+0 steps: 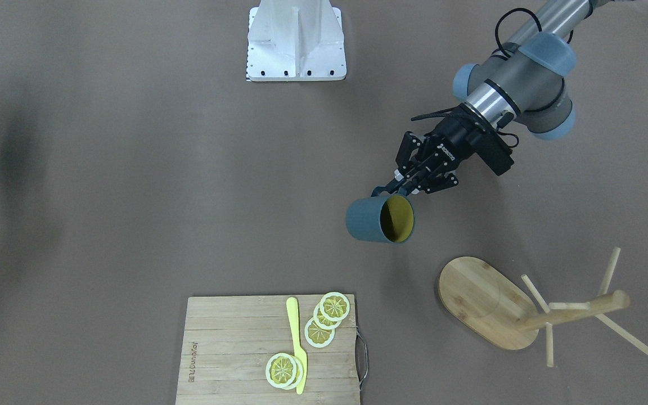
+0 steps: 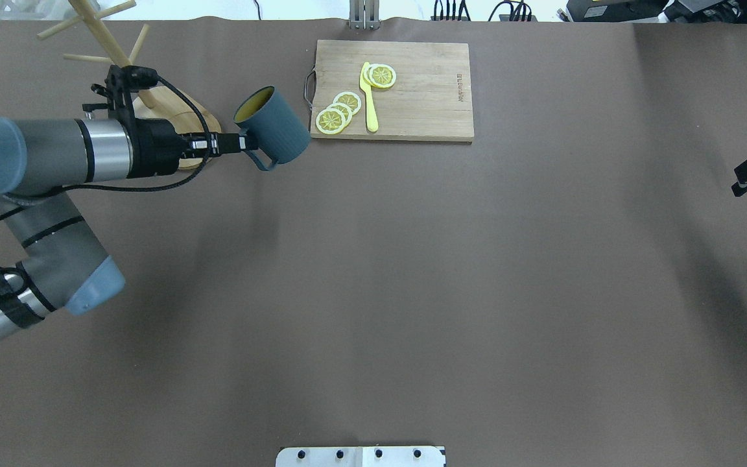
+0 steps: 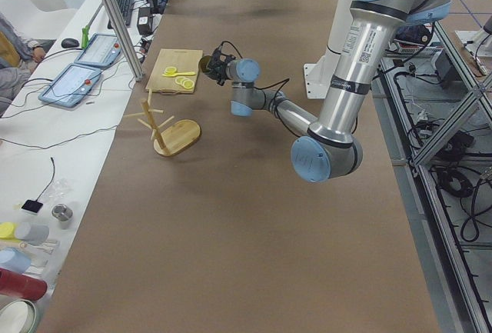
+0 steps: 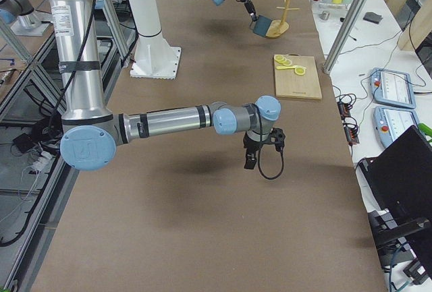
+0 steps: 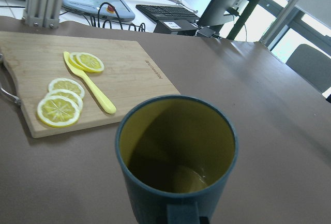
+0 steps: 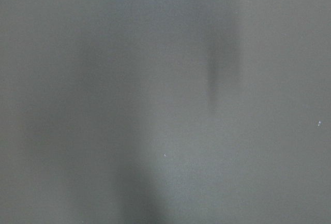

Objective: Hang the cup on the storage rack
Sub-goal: 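Lift the mug with the left gripper and carry it to the wooden rack, then hook the mug handle over a rack peg with the left gripper and lower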

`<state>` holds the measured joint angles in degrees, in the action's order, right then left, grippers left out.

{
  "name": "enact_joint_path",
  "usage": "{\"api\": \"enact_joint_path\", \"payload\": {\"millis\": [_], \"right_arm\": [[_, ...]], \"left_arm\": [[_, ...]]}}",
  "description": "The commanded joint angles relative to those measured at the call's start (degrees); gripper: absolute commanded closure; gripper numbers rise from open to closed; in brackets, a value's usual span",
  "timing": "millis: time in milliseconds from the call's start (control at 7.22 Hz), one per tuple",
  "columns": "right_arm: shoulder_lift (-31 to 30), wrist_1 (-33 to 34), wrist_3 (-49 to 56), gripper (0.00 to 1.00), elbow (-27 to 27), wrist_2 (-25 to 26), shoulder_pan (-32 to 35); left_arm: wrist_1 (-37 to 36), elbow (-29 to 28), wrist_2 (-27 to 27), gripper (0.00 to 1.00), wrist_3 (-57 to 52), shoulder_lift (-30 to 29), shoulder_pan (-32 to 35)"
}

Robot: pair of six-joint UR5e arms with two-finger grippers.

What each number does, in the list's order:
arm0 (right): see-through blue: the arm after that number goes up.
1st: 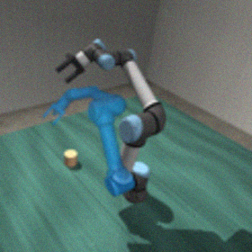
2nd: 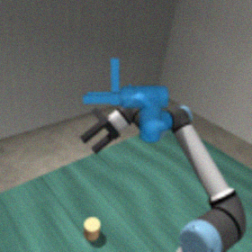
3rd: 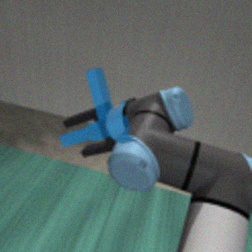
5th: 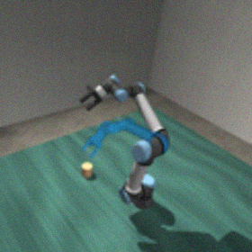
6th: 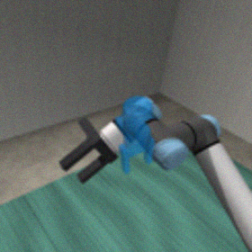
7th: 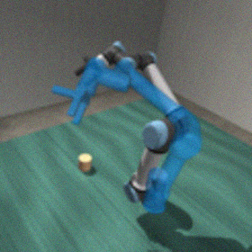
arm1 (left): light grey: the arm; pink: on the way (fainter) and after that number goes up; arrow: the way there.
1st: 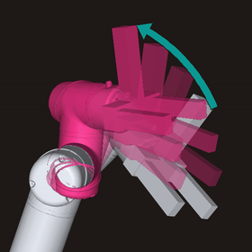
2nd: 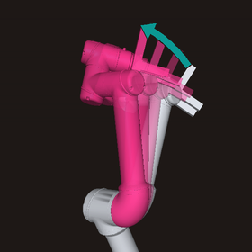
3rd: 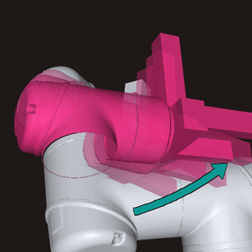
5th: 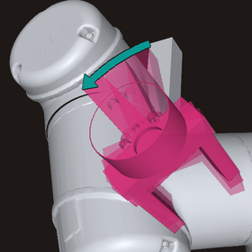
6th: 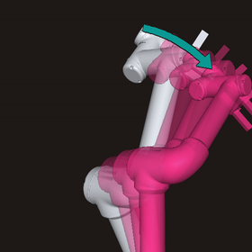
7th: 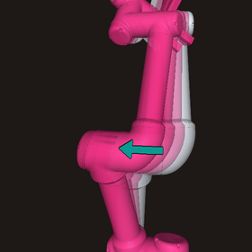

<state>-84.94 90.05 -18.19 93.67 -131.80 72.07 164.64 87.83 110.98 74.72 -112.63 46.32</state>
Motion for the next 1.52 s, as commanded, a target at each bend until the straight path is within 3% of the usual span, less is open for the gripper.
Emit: {"api": "enact_joint_path", "payload": {"millis": [0,277,693,1108,1385], "right_arm": [[0.6,0.0,0.0,0.0,0.2,0.4,0.0],[1.3,0.0,0.0,0.0,0.2,1.2,0.0],[1.5,0.0,-0.4,0.0,0.5,1.3,0.0],[1.5,-0.1,-2.5,0.0,1.4,1.5,0.0],[1.5,-0.1,-2.6,0.0,1.5,1.5,0.0]], "left_arm": [[3.2,-5.9,7.2,1.0,12.8,-3.0,6.8],[14.1,-11.9,7.1,1.0,28.9,-4.2,7.9],[18.9,-12.2,6.1,1.0,42.5,-3.3,10.5],[31.2,-16.5,-4.0,1.0,56.8,-2.0,10.3],[32.8,-16.9,-9.0,1.0,62.4,-2.0,10.2]]}}
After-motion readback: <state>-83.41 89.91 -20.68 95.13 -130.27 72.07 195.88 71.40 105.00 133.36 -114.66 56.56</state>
